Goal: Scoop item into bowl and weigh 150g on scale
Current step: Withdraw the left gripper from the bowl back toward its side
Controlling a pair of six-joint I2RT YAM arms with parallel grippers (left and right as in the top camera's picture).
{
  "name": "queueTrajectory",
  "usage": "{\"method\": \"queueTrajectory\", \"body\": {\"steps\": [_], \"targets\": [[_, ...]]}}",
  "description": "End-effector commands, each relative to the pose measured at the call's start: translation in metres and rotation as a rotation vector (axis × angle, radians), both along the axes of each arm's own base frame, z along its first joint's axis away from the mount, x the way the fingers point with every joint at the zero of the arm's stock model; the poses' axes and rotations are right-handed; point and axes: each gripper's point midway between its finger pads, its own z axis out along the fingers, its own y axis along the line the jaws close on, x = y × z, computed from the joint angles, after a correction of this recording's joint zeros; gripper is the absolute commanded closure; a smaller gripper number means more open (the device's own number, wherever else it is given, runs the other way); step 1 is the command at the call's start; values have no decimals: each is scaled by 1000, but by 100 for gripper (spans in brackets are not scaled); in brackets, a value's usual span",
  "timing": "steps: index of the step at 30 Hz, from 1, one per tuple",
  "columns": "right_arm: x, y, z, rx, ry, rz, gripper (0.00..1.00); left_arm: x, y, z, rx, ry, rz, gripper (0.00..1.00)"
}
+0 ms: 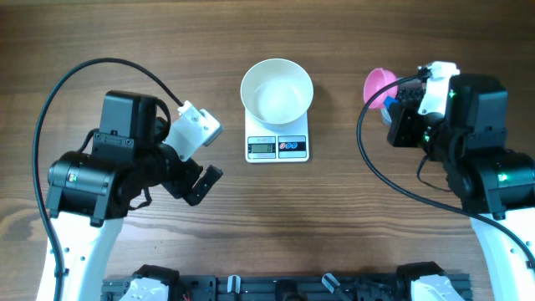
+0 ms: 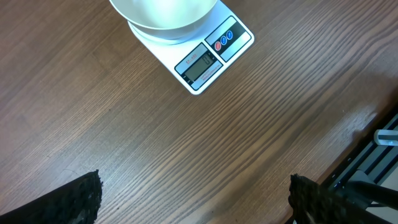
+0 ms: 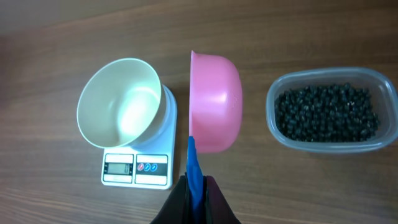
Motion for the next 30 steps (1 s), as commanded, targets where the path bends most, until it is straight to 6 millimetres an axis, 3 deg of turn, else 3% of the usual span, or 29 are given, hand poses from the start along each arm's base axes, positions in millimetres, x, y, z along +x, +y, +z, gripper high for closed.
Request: {"method": "queueTrajectory", "body": {"steps": [1, 7, 14, 24, 30], "targets": [[6, -4, 12, 0, -45, -22, 96, 0, -2, 8, -13, -29, -24, 0], [9, -3, 15, 1, -62, -21, 96, 0, -2, 8, -13, -29, -24, 0], [27, 0, 20, 14, -109, -16, 96, 0, -2, 8, -13, -29, -24, 0], [20, -1, 10, 2, -59, -13, 96, 5, -4, 13, -23, -63, -26, 0], [17, -1, 8, -20, -53, 7, 96, 6, 0, 31, -46, -98, -18, 0]]}}
